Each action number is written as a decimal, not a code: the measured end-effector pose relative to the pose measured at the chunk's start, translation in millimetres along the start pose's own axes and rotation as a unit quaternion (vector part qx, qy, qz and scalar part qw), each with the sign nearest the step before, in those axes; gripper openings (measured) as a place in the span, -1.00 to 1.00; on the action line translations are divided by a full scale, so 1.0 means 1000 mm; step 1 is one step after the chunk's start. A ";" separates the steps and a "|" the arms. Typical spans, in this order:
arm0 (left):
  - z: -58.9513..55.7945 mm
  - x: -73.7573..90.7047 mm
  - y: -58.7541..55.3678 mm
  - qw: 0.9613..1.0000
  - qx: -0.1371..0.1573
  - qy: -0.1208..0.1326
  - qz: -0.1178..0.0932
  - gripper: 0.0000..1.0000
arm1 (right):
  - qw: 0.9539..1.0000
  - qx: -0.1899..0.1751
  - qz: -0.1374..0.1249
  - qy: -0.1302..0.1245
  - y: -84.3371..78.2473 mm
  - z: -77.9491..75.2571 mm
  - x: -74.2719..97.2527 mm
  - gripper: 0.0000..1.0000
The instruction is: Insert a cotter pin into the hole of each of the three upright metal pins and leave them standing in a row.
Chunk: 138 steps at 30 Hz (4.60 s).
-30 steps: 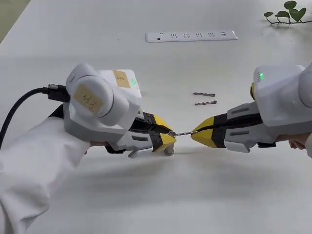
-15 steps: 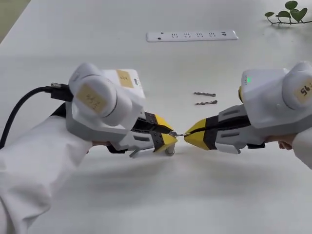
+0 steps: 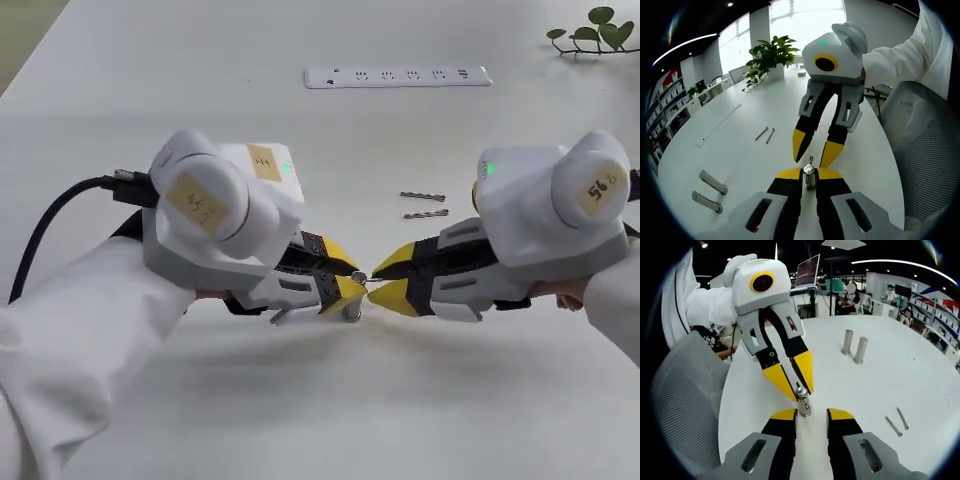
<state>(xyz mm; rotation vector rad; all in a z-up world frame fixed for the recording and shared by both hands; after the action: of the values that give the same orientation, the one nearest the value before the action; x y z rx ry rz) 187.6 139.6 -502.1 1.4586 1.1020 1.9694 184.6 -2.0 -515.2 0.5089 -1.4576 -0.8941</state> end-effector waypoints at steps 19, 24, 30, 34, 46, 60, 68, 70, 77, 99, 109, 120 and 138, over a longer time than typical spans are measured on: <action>-0.001 0.001 0.000 1.000 -0.005 0.001 0.004 -0.87 | 1.000 -0.017 -0.015 -0.014 0.006 -0.004 0.009 -0.87; -0.001 0.001 0.000 1.000 -0.005 0.001 0.005 -0.87 | 1.000 -0.015 -0.014 -0.010 0.008 -0.004 0.007 -0.88; -0.001 0.001 0.001 1.000 -0.004 0.001 0.004 -0.87 | 1.000 -0.018 -0.012 -0.007 0.006 -0.001 0.005 -0.85; 0.000 0.000 0.001 1.000 -0.001 0.000 0.003 -0.88 | 1.000 -0.015 -0.005 -0.010 0.003 0.000 0.005 -0.77; 0.000 -0.001 -0.001 1.000 -0.006 -0.004 -0.003 -0.88 | 0.999 -0.024 -0.026 -0.001 -0.005 0.008 0.007 -0.16; 0.000 0.002 -0.004 1.000 -0.003 0.000 -0.007 -0.89 | 0.997 -0.071 -0.039 -0.013 -0.014 0.017 0.003 0.72; 0.007 0.011 -0.007 1.000 -0.018 0.007 0.000 -0.89 | 0.995 -0.083 -0.050 -0.023 -0.013 0.024 0.011 0.76; 0.011 0.014 -0.008 1.000 -0.017 0.011 0.000 -0.89 | 0.995 -0.084 -0.053 -0.024 -0.013 0.025 0.014 0.76; 0.029 0.024 -0.013 0.999 -0.025 0.019 0.011 -0.89 | 0.992 -0.095 -0.067 -0.038 -0.013 0.024 0.019 0.86; 0.062 0.032 -0.014 0.998 0.039 0.030 -0.032 -1.00 | 0.992 -0.105 -0.058 -0.050 -0.015 0.026 0.026 0.87; 0.060 0.021 -0.025 0.999 0.022 0.036 -0.005 -1.00 | 0.992 -0.103 -0.057 -0.048 -0.016 0.027 0.025 0.86; 0.058 0.032 -0.021 0.999 0.003 0.044 -0.006 -0.84 | 0.992 -0.101 -0.057 -0.046 -0.016 0.028 0.023 0.86; 0.055 0.031 -0.018 0.999 -0.021 0.016 0.027 -0.55 | 0.992 -0.104 -0.064 -0.041 -0.020 0.029 0.025 0.83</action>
<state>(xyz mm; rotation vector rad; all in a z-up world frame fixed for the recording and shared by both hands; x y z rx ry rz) 226.8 191.4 -492.3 1.4525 1.0385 2.0471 149.8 -27.6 -512.5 0.4173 -1.3972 -1.1683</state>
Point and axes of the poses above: the centre of the closed fingertips' face, and the gripper's own axes: x roughly backward along the fingers, z roughly to its left, y roughly out of its top, the point moved 9 cm from there along x, roughly backward along the fingers, and after that the axes turned 7 degrees about y, right-handed, at the moved point
